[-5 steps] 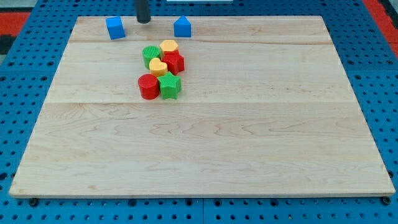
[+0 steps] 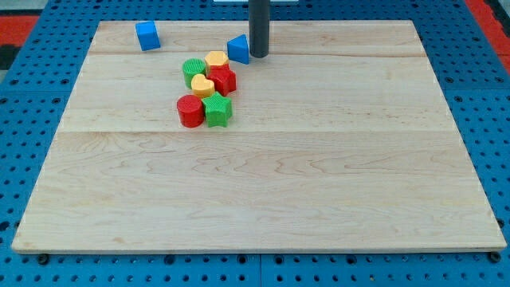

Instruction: Place the blue triangle on top side of yellow hexagon

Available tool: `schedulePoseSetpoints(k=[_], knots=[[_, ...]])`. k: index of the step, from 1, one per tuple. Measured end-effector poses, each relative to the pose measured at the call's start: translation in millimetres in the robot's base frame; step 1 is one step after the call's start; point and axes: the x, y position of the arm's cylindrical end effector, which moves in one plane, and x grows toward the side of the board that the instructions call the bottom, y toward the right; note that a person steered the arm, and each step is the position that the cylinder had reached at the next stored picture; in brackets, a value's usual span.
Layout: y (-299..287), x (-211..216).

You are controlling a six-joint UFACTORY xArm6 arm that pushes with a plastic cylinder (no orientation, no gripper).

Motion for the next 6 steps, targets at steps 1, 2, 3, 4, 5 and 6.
schedulePoseSetpoints(k=[1,2,3,4,5,6], knots=[[5.0,-26.7],[-14.4,-10.8],[-8.1,21.1],[3.6,14.4],[8.3,-7.1],[-4.0,-14.9]])
